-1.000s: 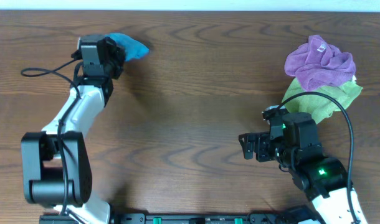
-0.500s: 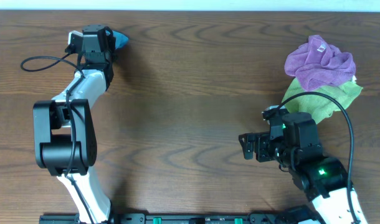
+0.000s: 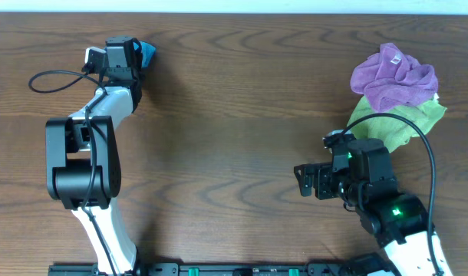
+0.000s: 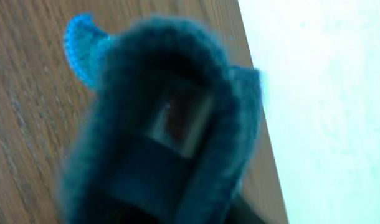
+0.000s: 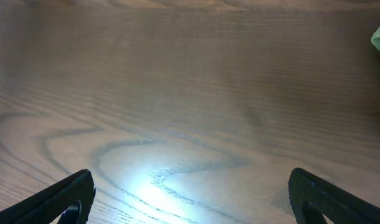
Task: Fold the cloth
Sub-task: 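Carry the folded blue cloth to the far left with the left gripper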
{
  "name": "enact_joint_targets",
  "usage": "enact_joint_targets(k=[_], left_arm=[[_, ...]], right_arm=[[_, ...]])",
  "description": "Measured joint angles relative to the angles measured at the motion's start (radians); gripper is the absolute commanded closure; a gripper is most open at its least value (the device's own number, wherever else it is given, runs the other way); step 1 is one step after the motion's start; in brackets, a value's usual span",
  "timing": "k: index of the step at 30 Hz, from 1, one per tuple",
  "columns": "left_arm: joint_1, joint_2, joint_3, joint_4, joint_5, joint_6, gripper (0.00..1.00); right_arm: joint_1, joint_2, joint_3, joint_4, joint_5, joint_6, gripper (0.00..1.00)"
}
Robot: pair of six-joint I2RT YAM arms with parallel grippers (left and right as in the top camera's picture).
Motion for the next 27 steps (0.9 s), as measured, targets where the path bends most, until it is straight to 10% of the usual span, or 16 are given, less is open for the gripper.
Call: enact_joint_targets(k=[5,27], left_arm=[[0.0,0.0,0.0,-0.012,0.013,0.06,0.02],[0.005,-0.345,0.01,-0.653,0.068,0.233,0.05]], right_arm=[[0.0,0.0,0.0,0.0,0.0,0.0,0.01],[-0.001,0.0,0.0,0.0,0.0,0.0,0.01]])
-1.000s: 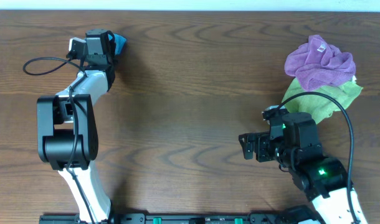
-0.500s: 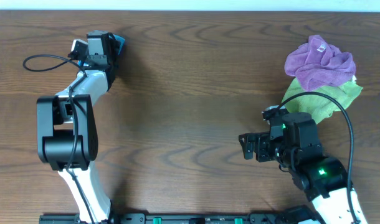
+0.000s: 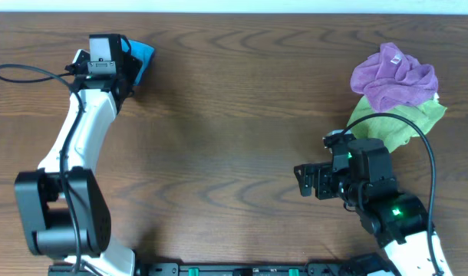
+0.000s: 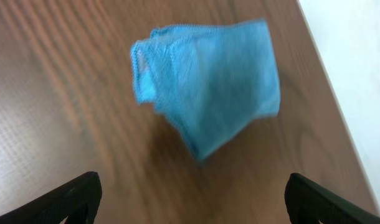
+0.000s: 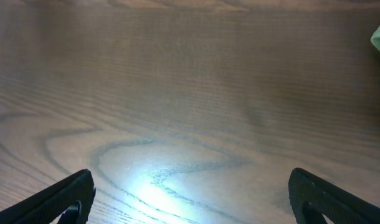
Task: Fold the cloth
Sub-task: 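Carry the folded blue cloth to the far left with the left gripper, then open the left gripper to drop the cloth and pull back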
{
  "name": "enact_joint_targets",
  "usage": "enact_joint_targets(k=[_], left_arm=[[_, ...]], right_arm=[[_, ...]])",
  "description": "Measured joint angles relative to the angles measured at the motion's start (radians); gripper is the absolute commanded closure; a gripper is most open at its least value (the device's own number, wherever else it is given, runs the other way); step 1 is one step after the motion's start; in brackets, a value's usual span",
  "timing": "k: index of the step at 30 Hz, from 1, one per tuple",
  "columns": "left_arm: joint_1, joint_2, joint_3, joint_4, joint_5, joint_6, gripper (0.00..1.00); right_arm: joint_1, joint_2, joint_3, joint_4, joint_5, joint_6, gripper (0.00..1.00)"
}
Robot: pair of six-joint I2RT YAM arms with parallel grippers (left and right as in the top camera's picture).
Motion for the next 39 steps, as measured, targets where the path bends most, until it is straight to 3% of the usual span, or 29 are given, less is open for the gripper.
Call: enact_joint_targets(k=[8,19,30,39], left_arm=[[0.0,-0.164,0.0,-0.141,0.136,0.245,0.05],[0.0,-0.455,0.0,-0.385,0.104,0.497,0.05],[0.0,-0.663,0.0,-0.618,0.014,0.555,0.05],[0.0,-0.876,-0.125,-0.612,0.01,0.558,0.05]], right_arm=[[0.0,0.0,0.0,0.0,0.0,0.0,0.01],[0.0,0.0,0.0,0.0,0.0,0.0,0.01],[0.0,0.0,0.0,0.0,0.0,0.0,0.01],[0.0,0.0,0.0,0.0,0.0,0.0,0.01]])
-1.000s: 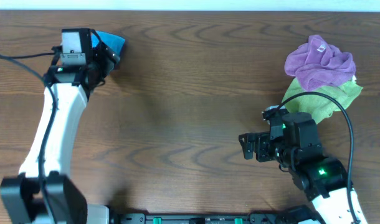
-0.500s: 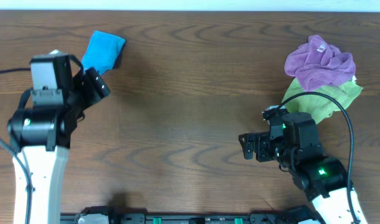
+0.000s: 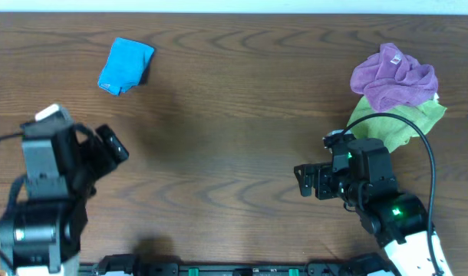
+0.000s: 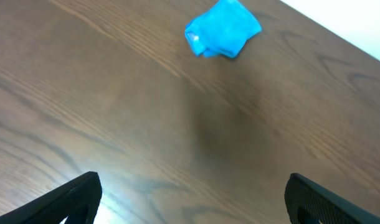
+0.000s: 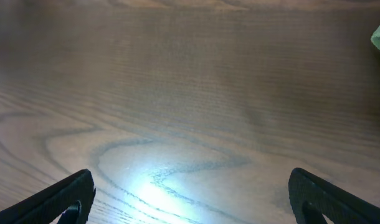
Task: Fold the cloth
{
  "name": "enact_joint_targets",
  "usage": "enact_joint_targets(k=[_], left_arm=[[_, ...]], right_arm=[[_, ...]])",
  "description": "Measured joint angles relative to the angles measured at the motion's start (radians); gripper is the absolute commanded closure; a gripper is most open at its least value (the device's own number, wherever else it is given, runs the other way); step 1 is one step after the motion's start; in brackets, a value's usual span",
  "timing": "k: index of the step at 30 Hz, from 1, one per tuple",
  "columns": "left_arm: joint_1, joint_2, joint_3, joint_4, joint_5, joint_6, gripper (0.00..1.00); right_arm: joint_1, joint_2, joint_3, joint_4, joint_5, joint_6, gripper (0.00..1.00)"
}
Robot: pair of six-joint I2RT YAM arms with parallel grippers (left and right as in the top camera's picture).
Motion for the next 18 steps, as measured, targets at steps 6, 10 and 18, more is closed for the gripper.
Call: enact_joint_targets(k=[6,10,18], left_arm=[[0.0,-0.193,-0.193,0.106,-0.008,0.0,0.05],[0.0,-0.331,-0.364,0.189,-0.023,0.0,0.05],[0.0,-0.624,-0.646,0.254,-0.026,0.0,0.05]], right_arm=[[0.0,0.0,0.0,0.0,0.0,0.0,0.01],[0.0,0.0,0.0,0.0,0.0,0.0,0.01],[0.0,0.0,-0.001,0.001,0.0,0.0,0.01]])
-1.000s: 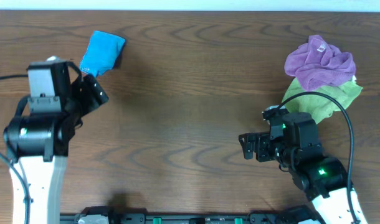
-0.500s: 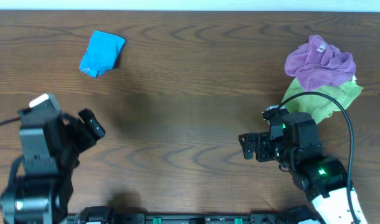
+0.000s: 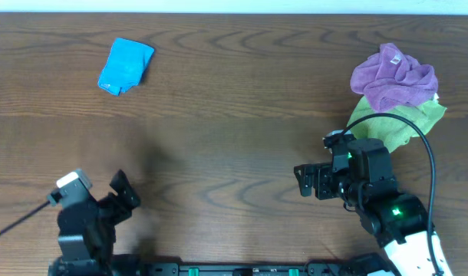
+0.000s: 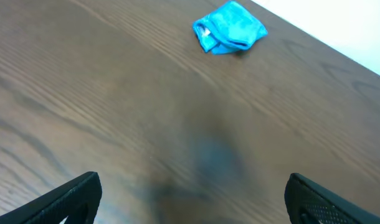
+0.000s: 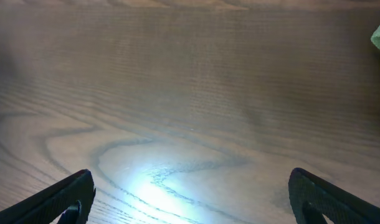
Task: Fold the cloth
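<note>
A small folded blue cloth (image 3: 126,65) lies at the far left of the wooden table (image 3: 234,115); the left wrist view shows the blue cloth (image 4: 230,27) far ahead. My left gripper (image 3: 125,199) hangs near the table's front left edge, far from that cloth, open and empty (image 4: 191,202). A crumpled purple cloth (image 3: 393,75) rests on a green cloth (image 3: 399,123) at the far right. My right gripper (image 3: 301,181) sits open to the near left of that pile, nothing between its fingers (image 5: 191,199).
The right wrist view shows bare wood with a bright glare patch and a sliver of the green cloth at its right edge. A black cable (image 3: 418,146) arcs over the right arm.
My left arm has drawn back further toward the front left edge of the table, its gripper still open. The blue cloth and the right arm have not moved.
My left gripper was first at the far left, close over the blue cloth, which filled its view. Then it was open just behind the folded cloth lying on the table. It has since pulled back to the front edge. The right arm stayed still throughout.
</note>
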{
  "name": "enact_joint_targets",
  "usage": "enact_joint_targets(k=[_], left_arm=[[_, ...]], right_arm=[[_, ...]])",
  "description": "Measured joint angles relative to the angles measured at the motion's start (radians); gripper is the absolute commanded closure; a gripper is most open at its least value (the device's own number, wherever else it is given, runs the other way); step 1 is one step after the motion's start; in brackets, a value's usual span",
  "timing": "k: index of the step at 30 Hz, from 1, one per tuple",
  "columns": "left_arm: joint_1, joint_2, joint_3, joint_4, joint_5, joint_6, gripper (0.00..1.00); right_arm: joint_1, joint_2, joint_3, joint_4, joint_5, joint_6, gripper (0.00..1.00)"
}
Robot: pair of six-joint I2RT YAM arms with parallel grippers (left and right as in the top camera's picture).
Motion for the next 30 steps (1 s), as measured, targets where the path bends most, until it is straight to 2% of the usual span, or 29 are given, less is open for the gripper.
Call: enact_joint_targets(k=[3,11,21,30], left_arm=[[0.0,-0.081,-0.066,0.002,0.002,0.008,0.05],[0.0,-0.192,-0.148,0.0,0.066,0.146,0.05],[-0.013,-0.24,-0.22,-0.024,0.106,0.26,0.05],[-0.022,-0.24,-0.266,-0.036,0.106,0.311,0.05]], right_arm=[[0.0,0.0,0.0,0.0,0.0,0.0,0.01],[0.0,0.0,0.0,-0.001,0.0,0.0,0.01],[0.0,0.0,0.0,-0.001,0.0,0.0,0.01],[0.0,0.0,0.0,-0.001,0.0,0.0,0.01]])
